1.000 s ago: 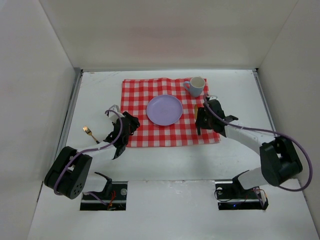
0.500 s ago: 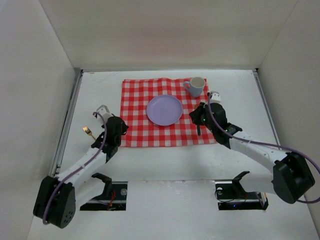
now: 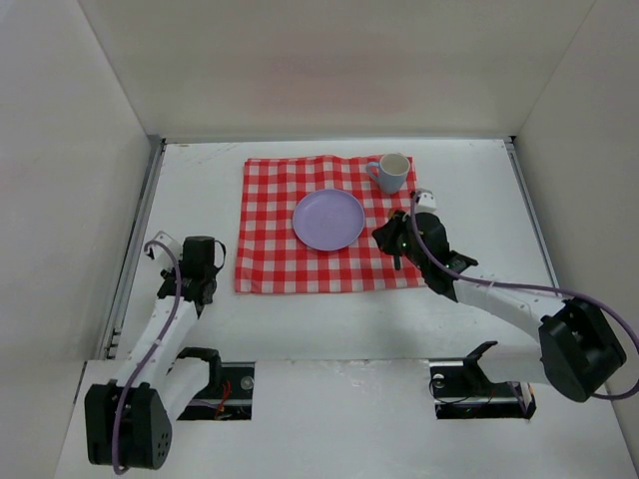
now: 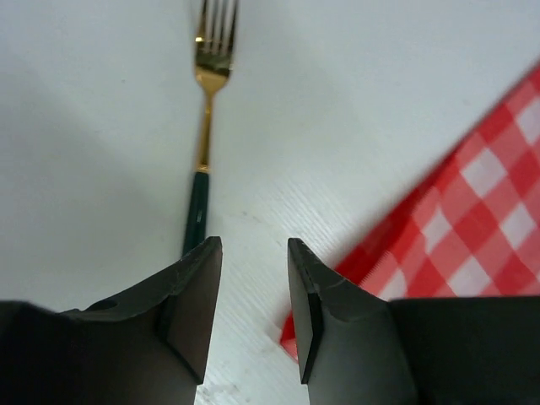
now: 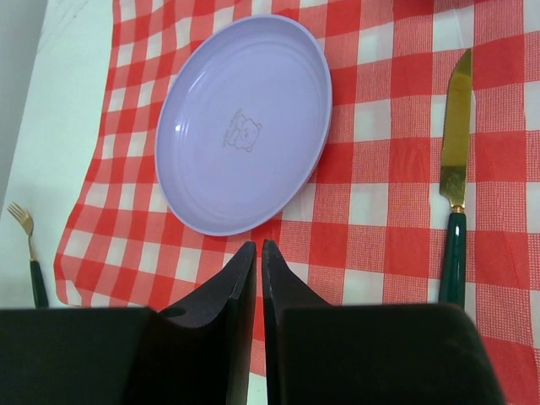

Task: Set the dinner table for one person

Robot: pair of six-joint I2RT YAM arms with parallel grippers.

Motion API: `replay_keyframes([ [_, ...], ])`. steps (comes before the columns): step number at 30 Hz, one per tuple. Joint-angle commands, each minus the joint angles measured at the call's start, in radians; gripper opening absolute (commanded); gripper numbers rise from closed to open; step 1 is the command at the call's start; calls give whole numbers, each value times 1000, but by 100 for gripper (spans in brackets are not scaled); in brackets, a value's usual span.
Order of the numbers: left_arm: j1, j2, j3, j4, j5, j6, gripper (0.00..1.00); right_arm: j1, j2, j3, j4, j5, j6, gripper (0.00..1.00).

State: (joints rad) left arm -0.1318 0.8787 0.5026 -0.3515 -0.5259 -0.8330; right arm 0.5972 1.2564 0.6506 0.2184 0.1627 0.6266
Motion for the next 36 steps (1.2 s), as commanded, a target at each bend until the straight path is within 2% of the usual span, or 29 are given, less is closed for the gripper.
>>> replay_keyframes([
  [1, 71, 54, -25, 20, 64, 9, 35, 8, 17, 4, 70, -11, 7, 13],
  [7, 99, 154, -33, 66, 95, 41, 34, 8, 51, 18, 62, -26, 5, 15],
  [24, 165, 261, -64, 71, 129, 6, 30, 5, 40, 12, 55, -20, 4, 19],
  [27, 180, 276, -73, 91, 148, 0, 24, 2, 34, 11, 55, -17, 4, 22],
  [30, 198, 249, -79, 112, 170, 8, 11, -1, 29, 6, 56, -14, 4, 30],
  [32, 202, 205, -73, 105, 162, 23, 7, -4, 31, 6, 55, -12, 4, 36],
  [36, 174, 70, -65, 86, 106, 66, 5, -7, 32, 6, 55, -12, 4, 38],
])
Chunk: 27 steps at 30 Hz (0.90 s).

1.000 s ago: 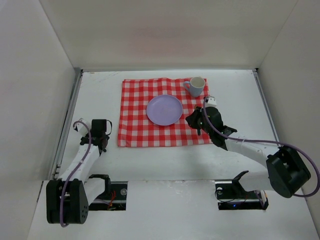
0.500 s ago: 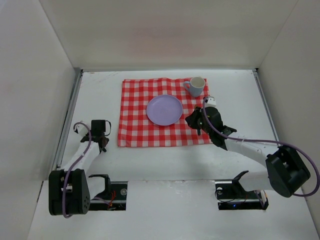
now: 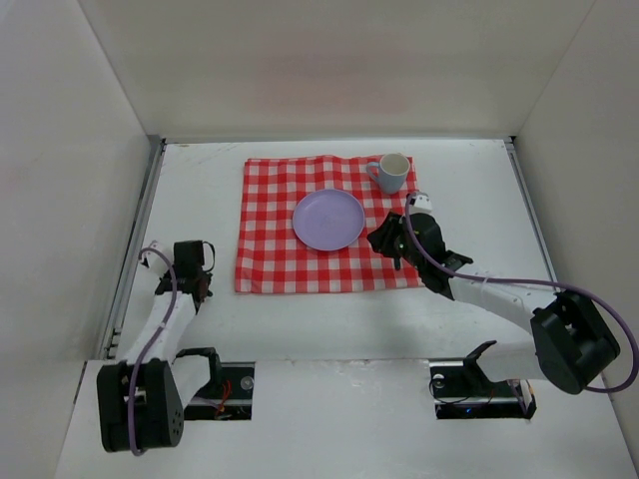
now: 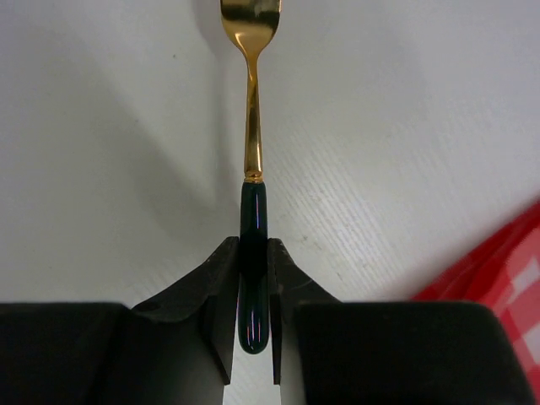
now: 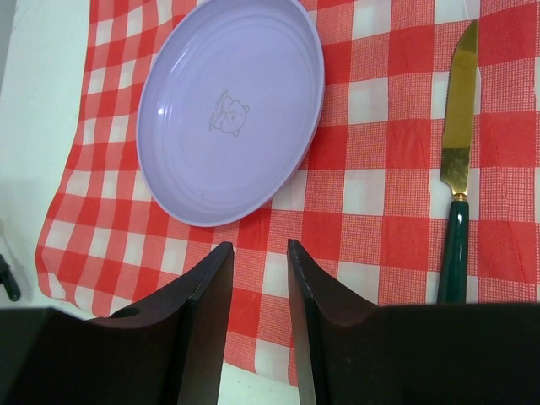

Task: Set the dinner table for one person

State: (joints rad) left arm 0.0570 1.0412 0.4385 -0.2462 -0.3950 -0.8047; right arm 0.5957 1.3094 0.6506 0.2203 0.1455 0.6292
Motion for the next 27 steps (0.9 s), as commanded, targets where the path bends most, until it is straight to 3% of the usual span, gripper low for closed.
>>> replay_keyframes([
  [1, -33, -122, 3, -27, -45, 41, 5, -6, -21, 6, 53, 2, 3, 38],
  [8, -199, -141, 149, -56, -102, 145, 5, -7, -15, 6, 54, 5, 3, 42],
  [14, -439, 55, 334, -5, -110, 232, 6, -14, -33, -2, 54, 5, 6, 42],
  [18, -541, 208, 417, 51, -84, 330, 6, -20, -38, -5, 53, 14, 6, 42],
  [22, -595, 338, 473, 73, -16, 394, 6, -20, -33, -3, 53, 16, 4, 42],
  [27, -582, 445, 482, 120, 54, 432, 7, -20, -26, -2, 56, 16, 6, 42],
])
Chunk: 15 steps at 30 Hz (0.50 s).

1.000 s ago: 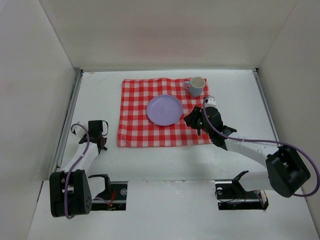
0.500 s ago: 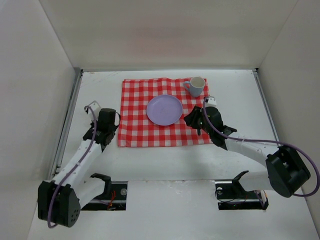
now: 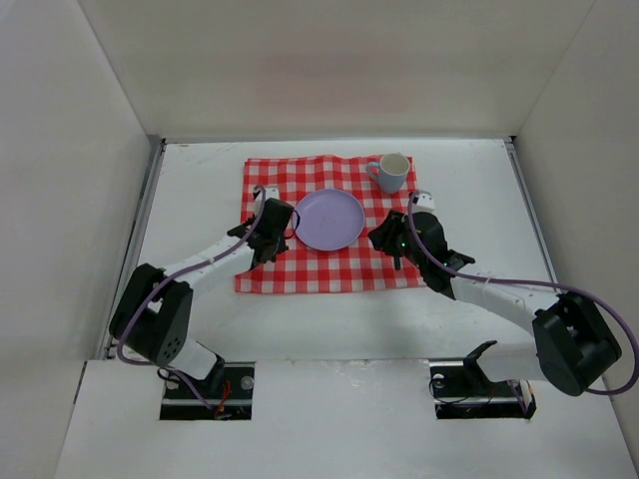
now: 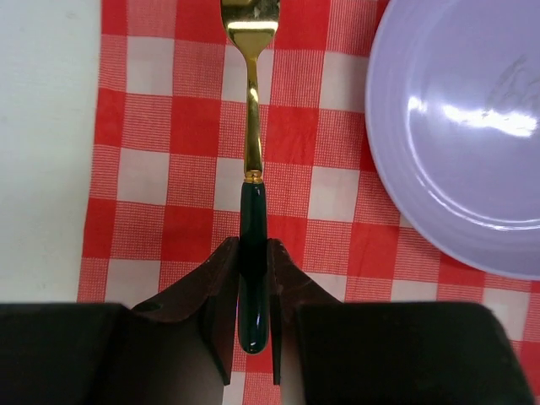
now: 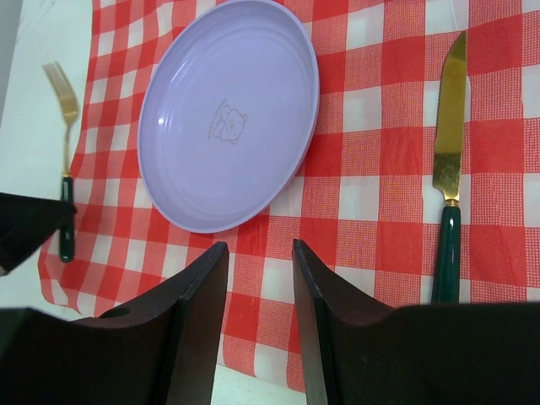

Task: Set the dinner table for one person

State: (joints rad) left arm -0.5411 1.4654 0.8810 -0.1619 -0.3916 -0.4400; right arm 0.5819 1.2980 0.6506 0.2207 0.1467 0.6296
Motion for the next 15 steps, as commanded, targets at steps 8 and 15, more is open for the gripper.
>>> replay_keyframes([
  [8, 39, 87, 18, 84, 54, 99, 7, -4, 4, 1, 57, 10, 7, 43],
  [15, 42, 110, 3, 91, 50, 116, 7, -3, 27, 12, 52, 7, 4, 43],
])
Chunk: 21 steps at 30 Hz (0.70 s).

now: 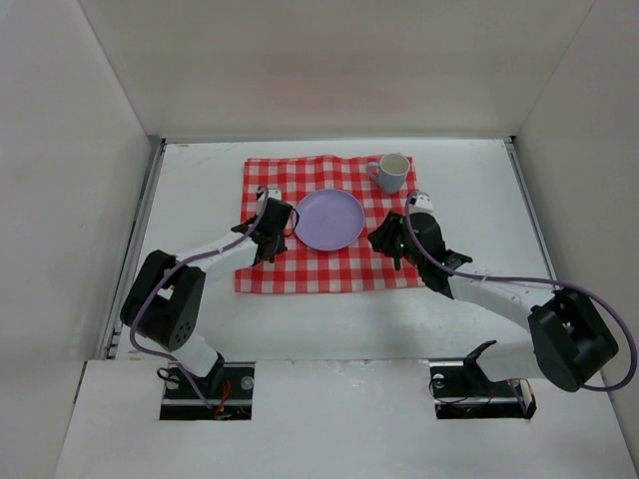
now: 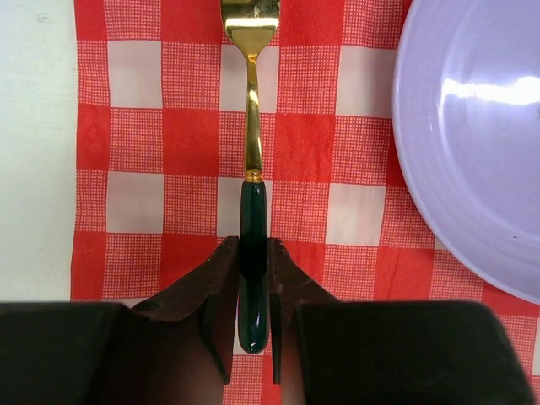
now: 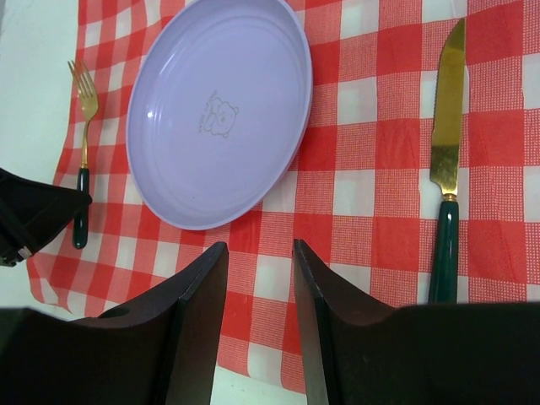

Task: Set the dinner table for one person

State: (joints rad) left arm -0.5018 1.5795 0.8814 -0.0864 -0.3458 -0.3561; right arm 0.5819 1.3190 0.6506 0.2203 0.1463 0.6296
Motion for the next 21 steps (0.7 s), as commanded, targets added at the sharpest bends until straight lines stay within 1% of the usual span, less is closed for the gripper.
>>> replay_keyframes([
  [1, 1, -9, -8, 19, 4, 32, 7, -3, 5, 12, 53, 7, 4, 43],
  [17, 13, 36, -45, 24, 10, 14, 7, -3, -4, 9, 53, 12, -2, 44],
  [18, 13, 39, -42, 24, 10, 16, 8, -4, -3, 7, 54, 12, -1, 44],
  [21, 4, 37, -41, 20, -7, 19, 13, -3, -1, 9, 53, 7, -2, 44],
])
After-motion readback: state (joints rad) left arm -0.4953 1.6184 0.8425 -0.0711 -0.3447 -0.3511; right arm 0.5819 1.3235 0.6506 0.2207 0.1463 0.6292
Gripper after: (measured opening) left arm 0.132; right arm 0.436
